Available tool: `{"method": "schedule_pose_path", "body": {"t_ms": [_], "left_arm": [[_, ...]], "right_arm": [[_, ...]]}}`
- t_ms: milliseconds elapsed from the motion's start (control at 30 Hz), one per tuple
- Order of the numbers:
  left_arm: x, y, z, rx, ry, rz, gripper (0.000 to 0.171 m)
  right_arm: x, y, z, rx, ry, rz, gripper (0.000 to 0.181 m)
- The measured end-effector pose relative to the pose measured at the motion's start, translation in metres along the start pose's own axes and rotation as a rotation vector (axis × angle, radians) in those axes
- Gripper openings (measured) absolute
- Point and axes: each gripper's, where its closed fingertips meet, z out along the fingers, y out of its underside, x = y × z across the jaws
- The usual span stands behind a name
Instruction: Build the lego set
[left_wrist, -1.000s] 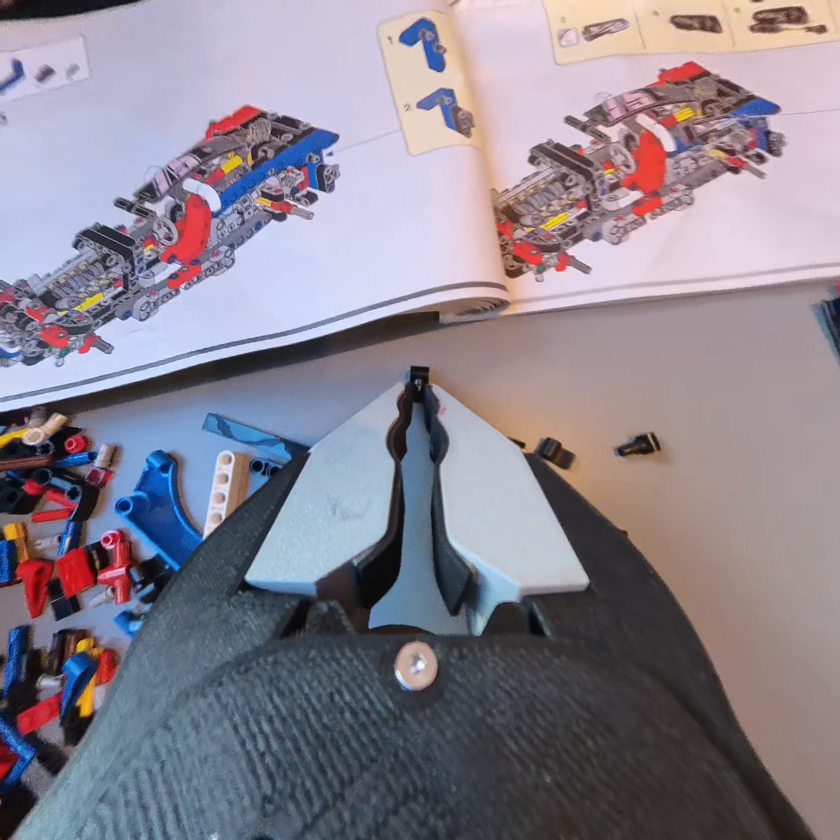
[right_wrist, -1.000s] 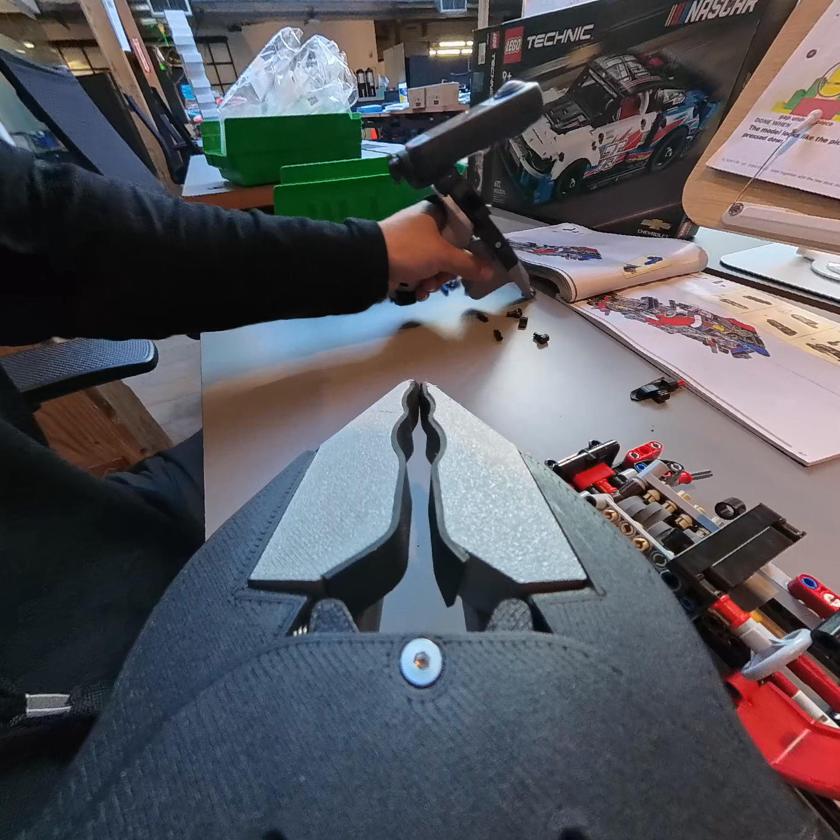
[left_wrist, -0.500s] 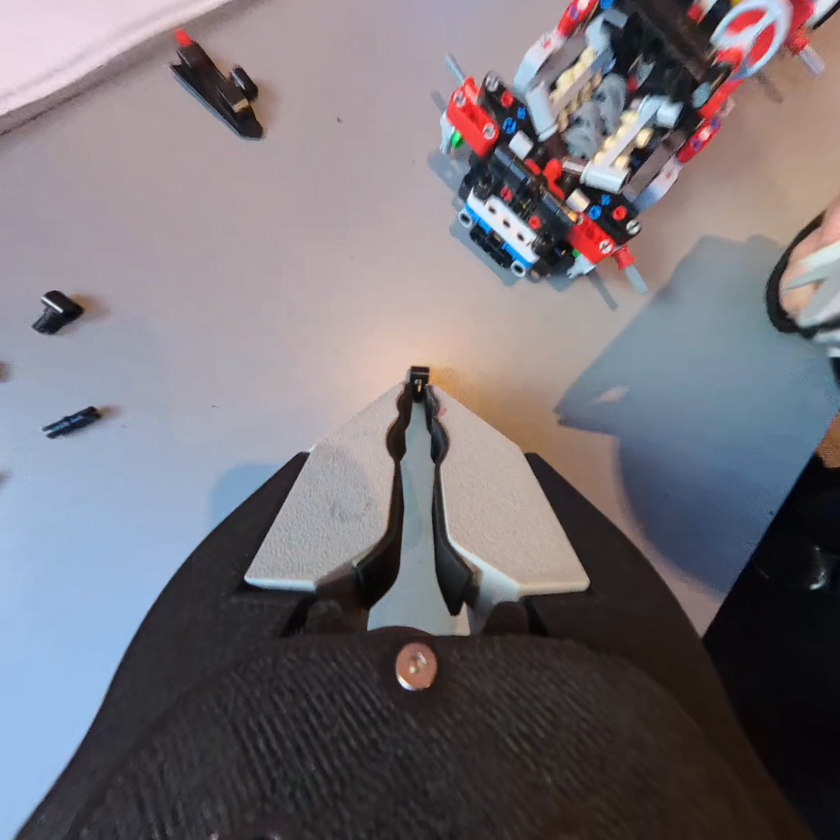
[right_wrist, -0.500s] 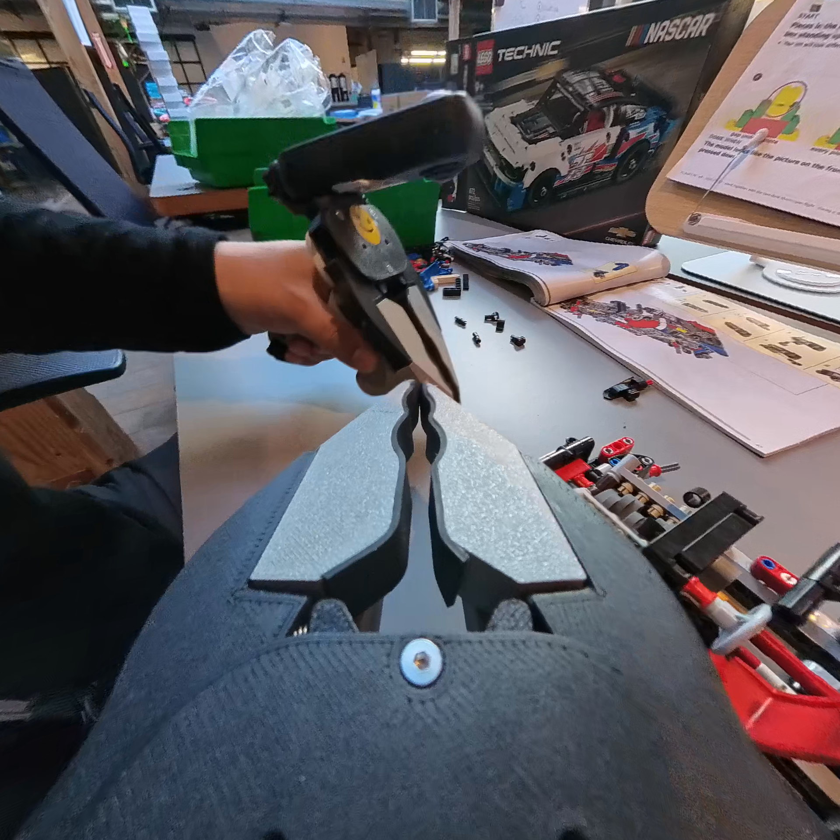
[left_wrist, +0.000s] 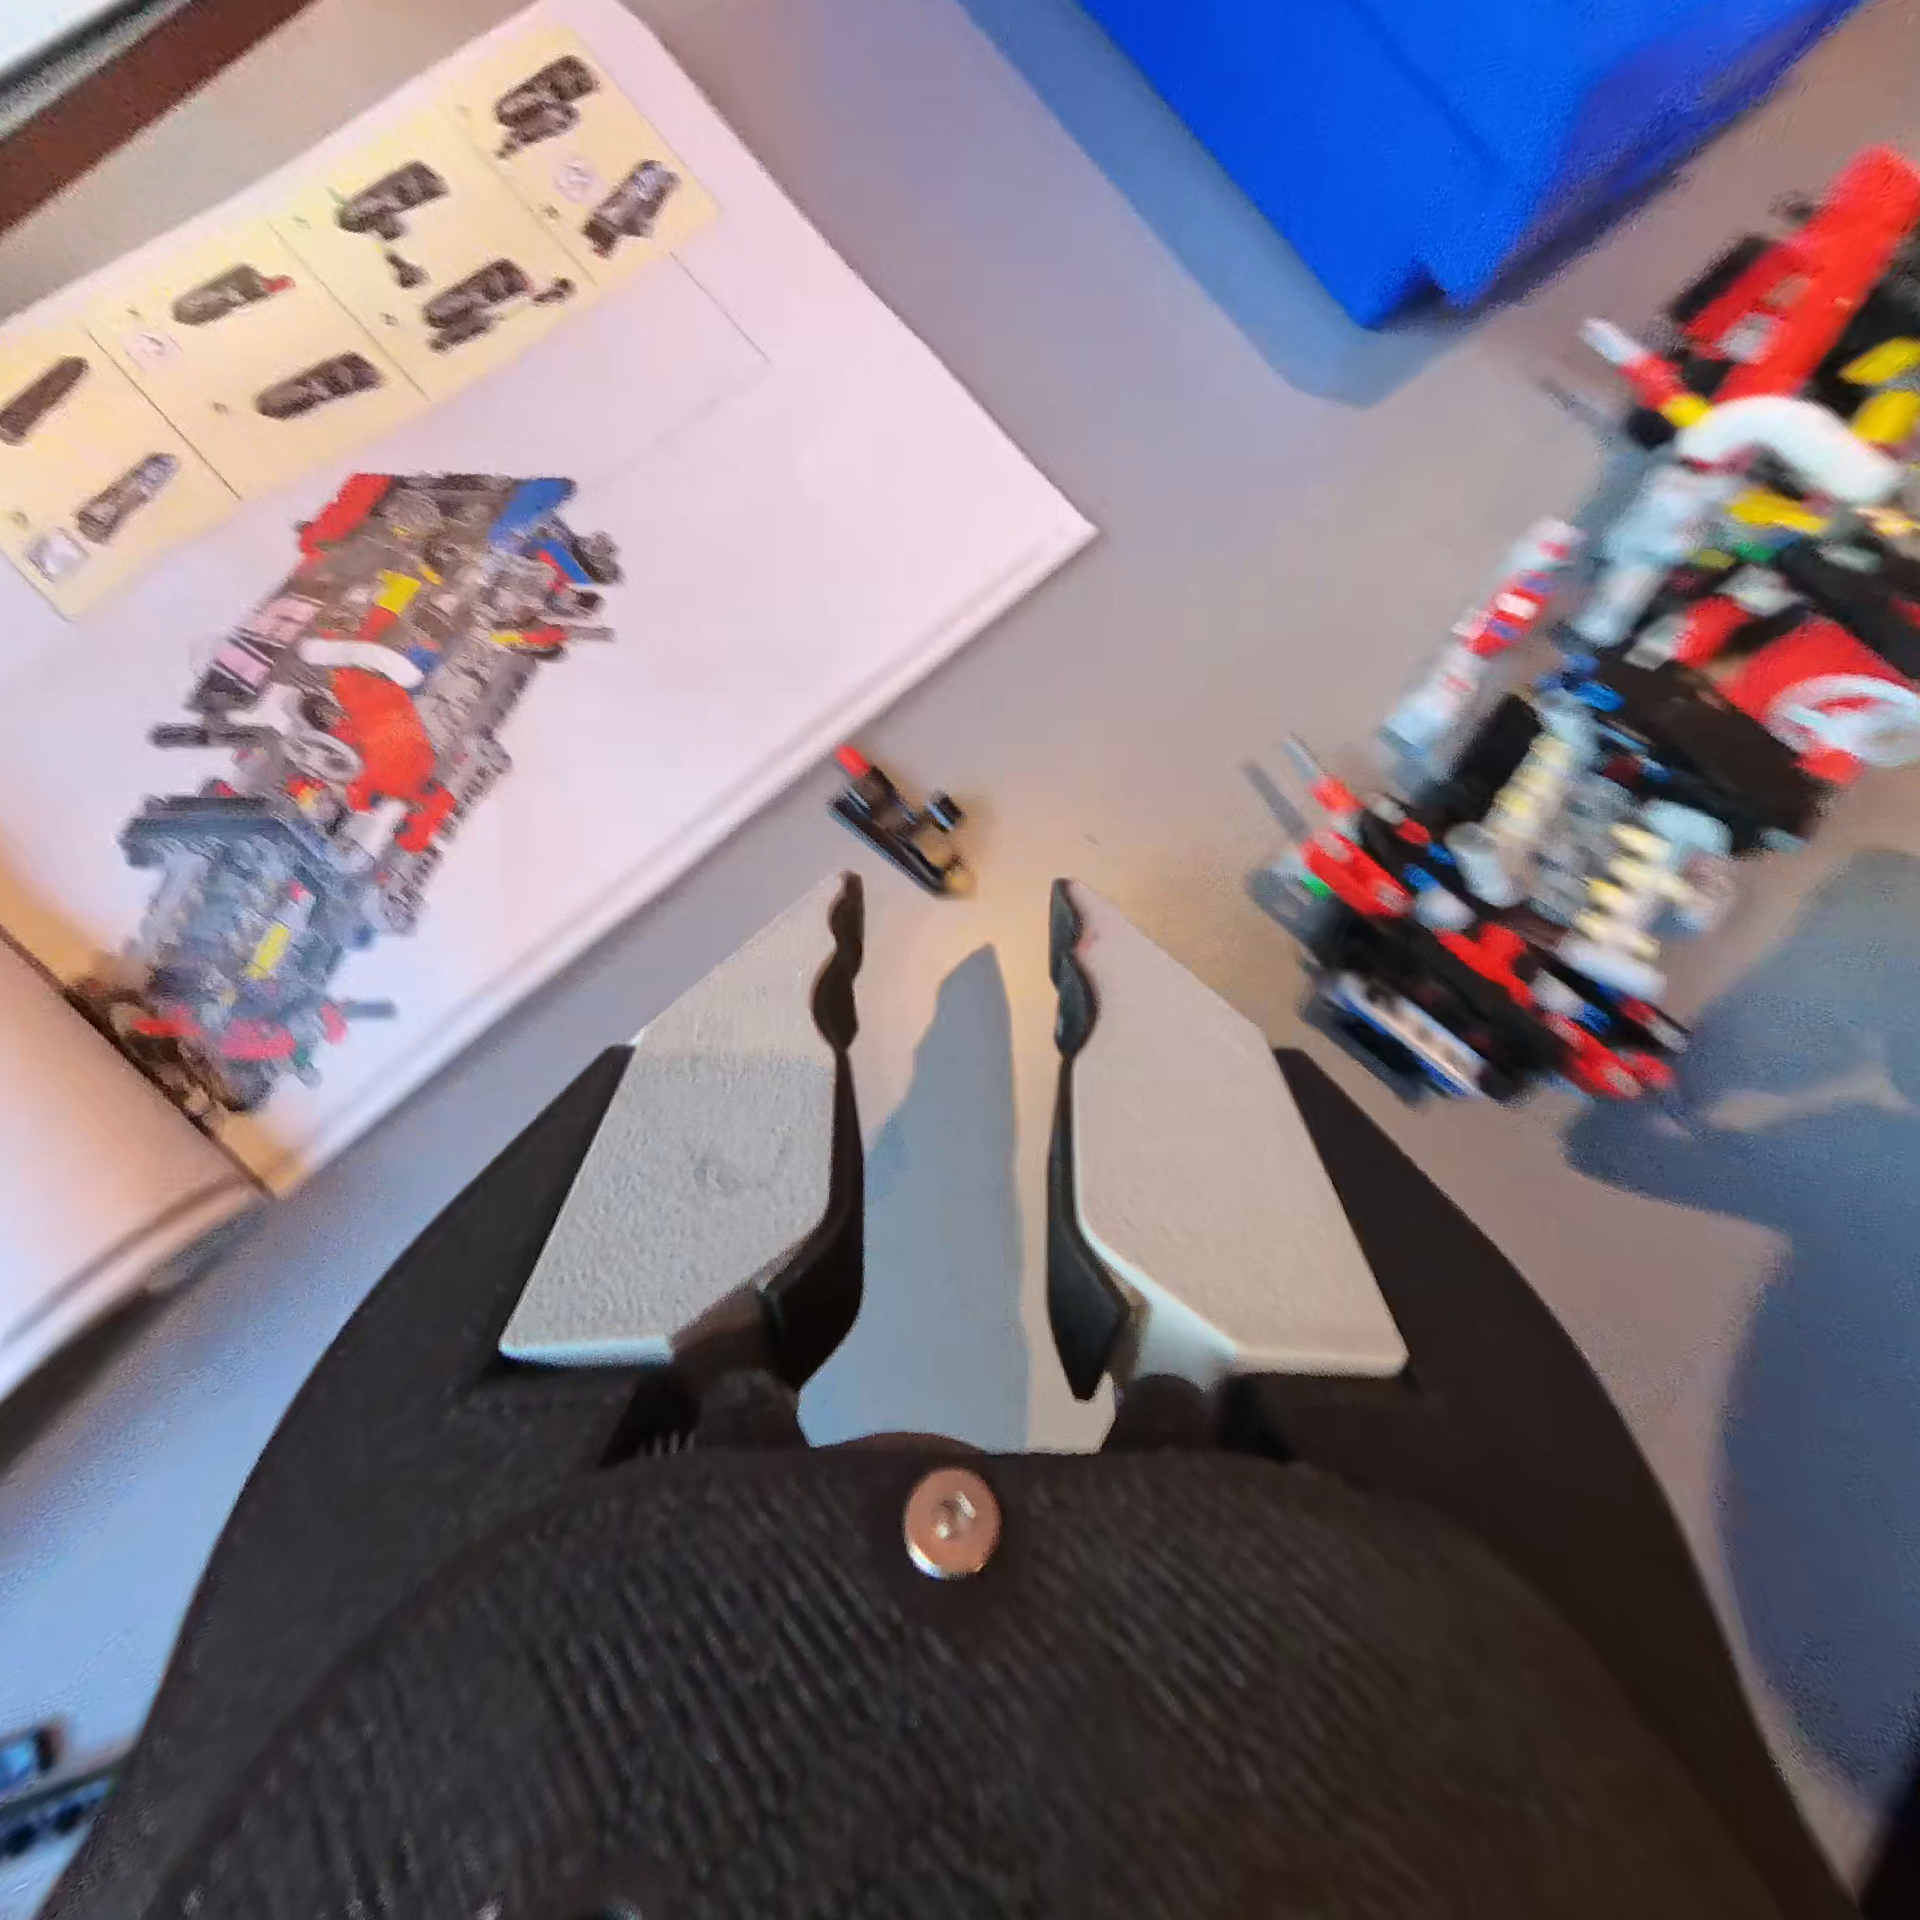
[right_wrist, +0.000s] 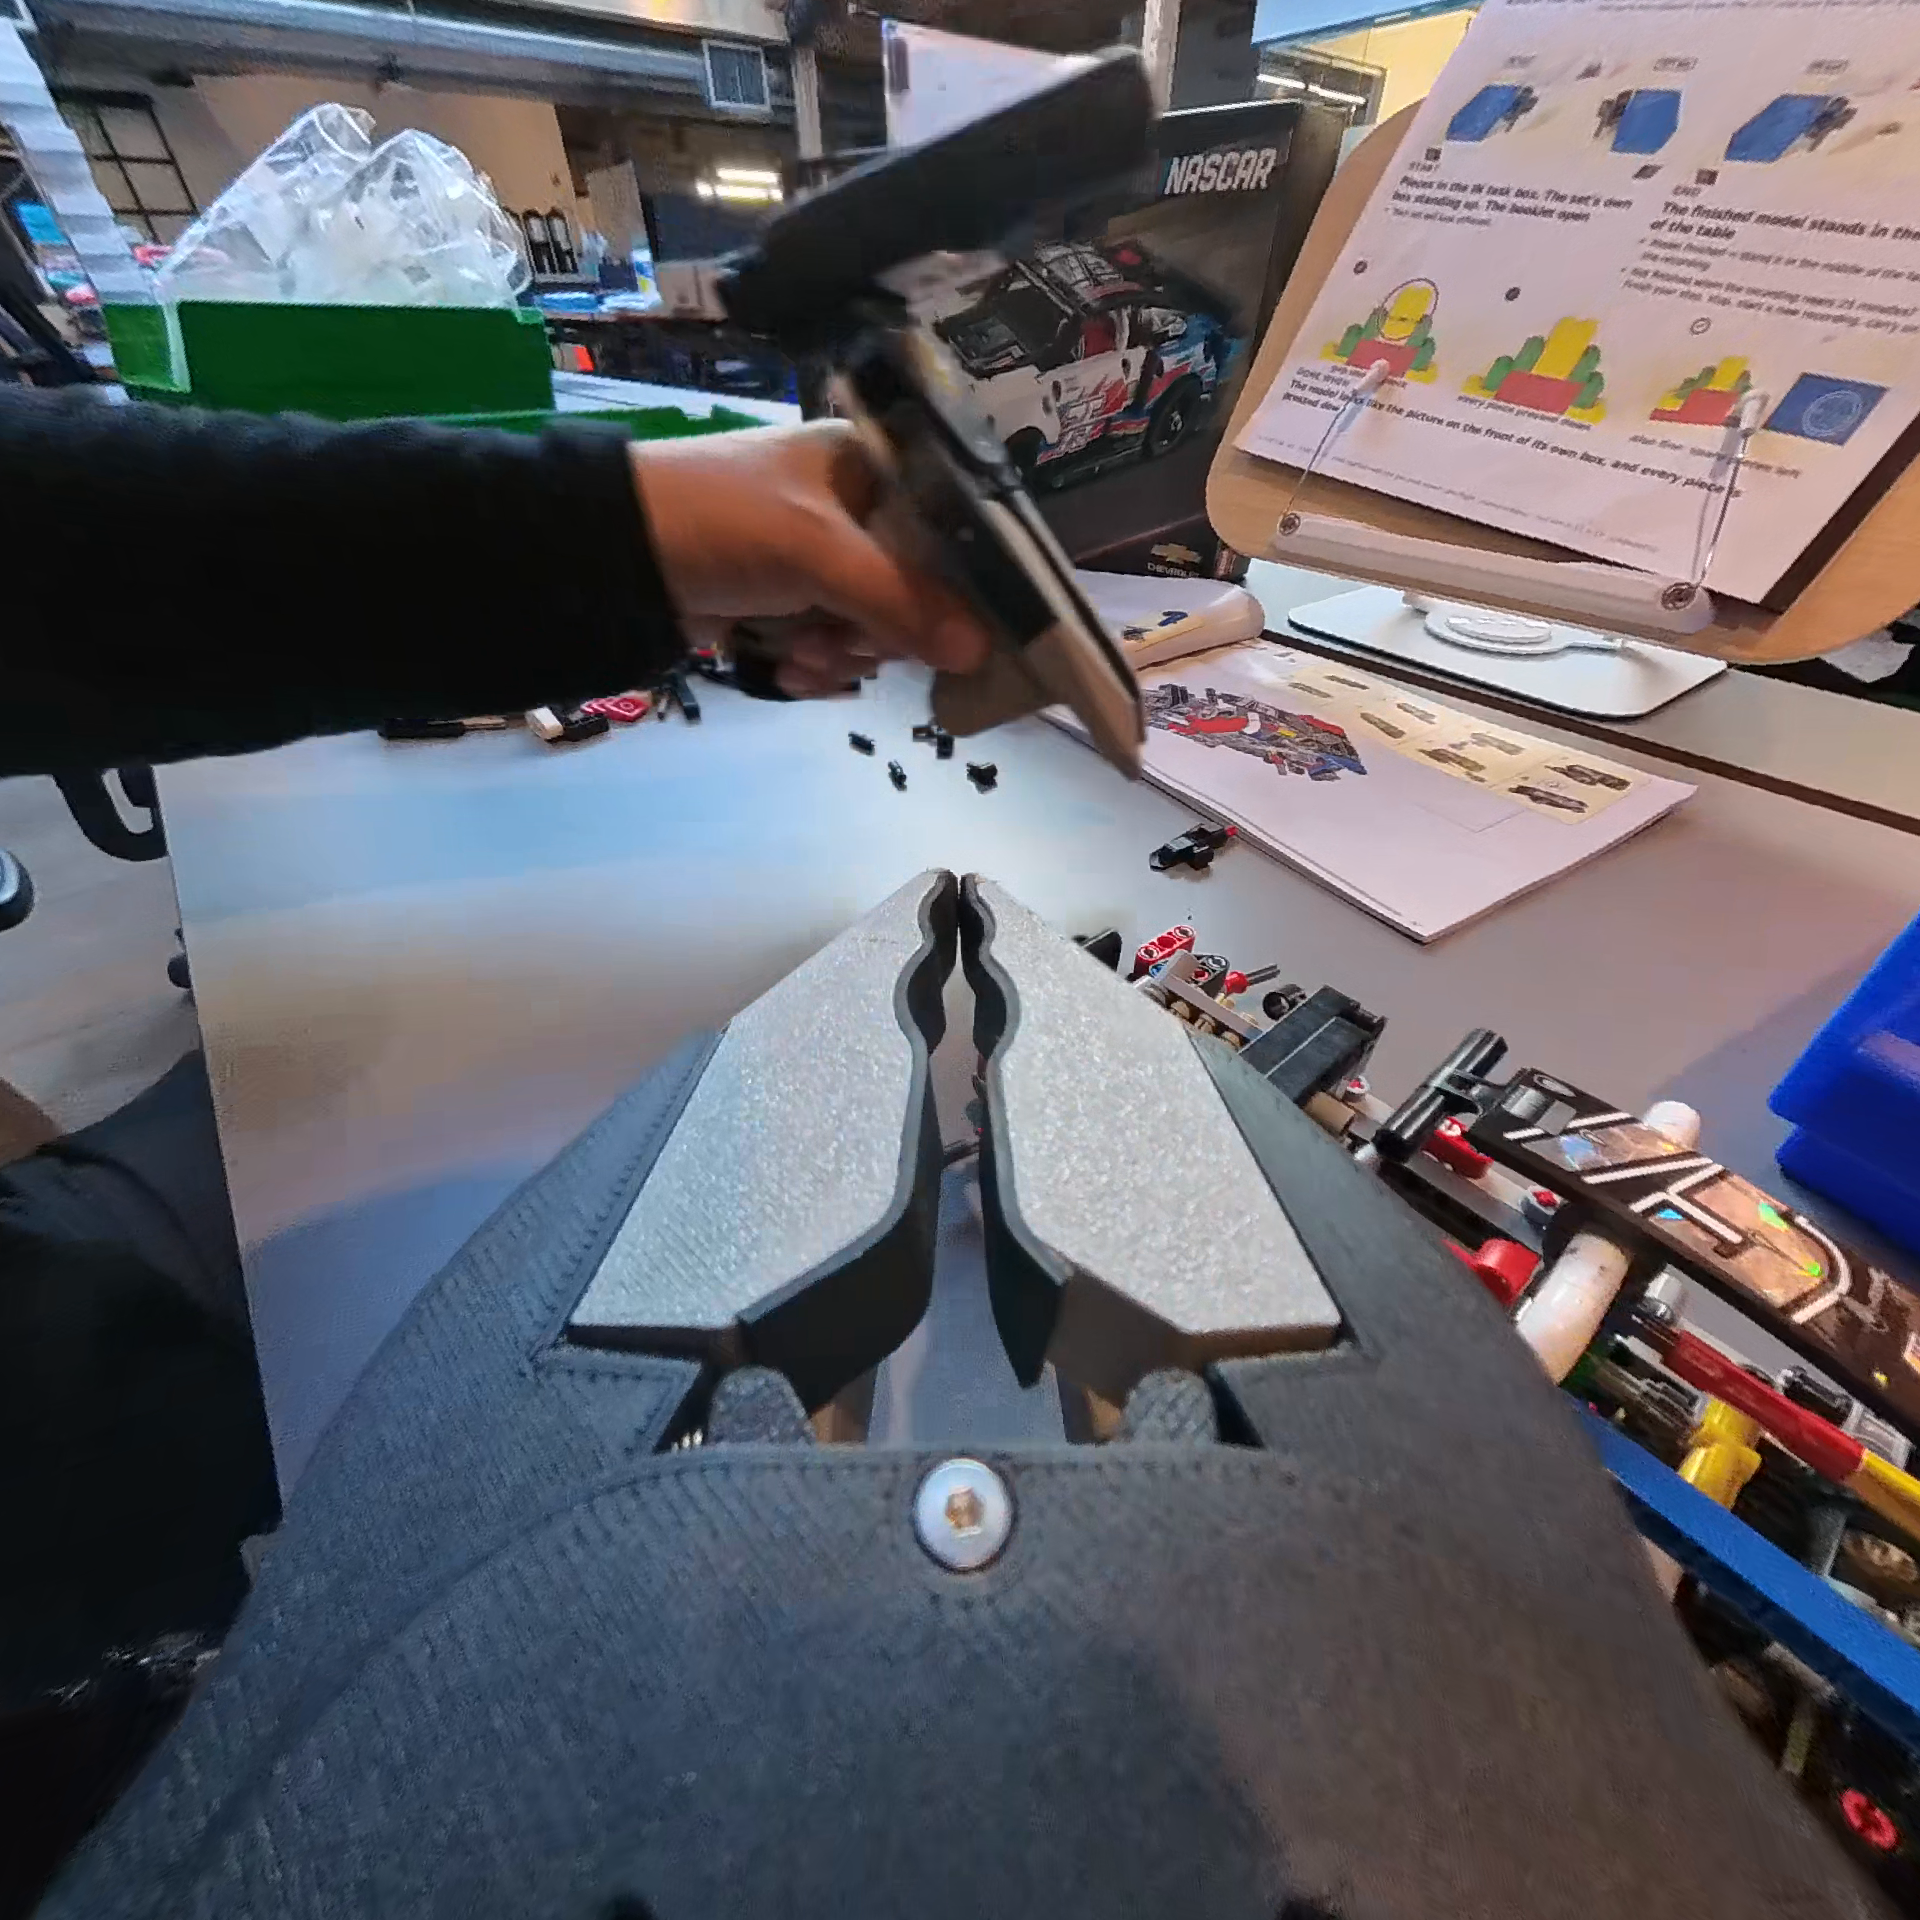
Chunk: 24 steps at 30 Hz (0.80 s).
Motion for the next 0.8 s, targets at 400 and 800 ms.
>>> {"method": "schedule_pose_path", "body": {"t_ms": [400,800], "left_arm": [[-0.008,0.007,0.044,-0.134,0.025,-0.074,0.025],[-0.004,0.069,-0.007,-0.109,0.105,-0.19,0.0]], "right_arm": [[0.005,0.003,-0.006,-0.011,0.026,-0.018,0.0],[0.002,0.006,-0.003,-0.033,0.02,-0.034,0.0]]}}
